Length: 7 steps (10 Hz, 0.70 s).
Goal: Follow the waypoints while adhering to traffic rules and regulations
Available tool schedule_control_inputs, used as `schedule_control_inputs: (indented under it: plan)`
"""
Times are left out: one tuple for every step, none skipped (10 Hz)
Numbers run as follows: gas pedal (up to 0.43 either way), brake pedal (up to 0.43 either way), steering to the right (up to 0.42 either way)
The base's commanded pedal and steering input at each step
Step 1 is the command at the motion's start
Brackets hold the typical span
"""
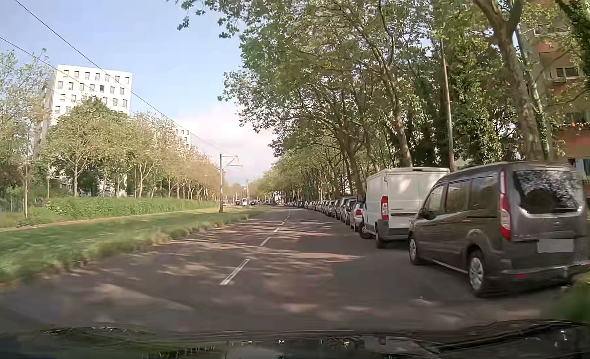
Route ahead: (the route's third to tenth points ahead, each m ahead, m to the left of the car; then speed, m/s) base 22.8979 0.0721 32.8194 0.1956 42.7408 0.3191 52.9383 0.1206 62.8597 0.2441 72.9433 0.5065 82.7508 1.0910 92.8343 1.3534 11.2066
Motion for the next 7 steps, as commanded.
schedule_control_inputs:
  plan:
    - [0.157, 0.0, -0.001]
    - [0.157, 0.0, -0.001]
    - [0.157, 0.0, -0.001]
    - [0.157, 0.0, -0.001]
    - [0.157, 0.0, -0.001]
    - [0.15, 0.0, -0.001]
    - [0.15, 0.0, -0.003]
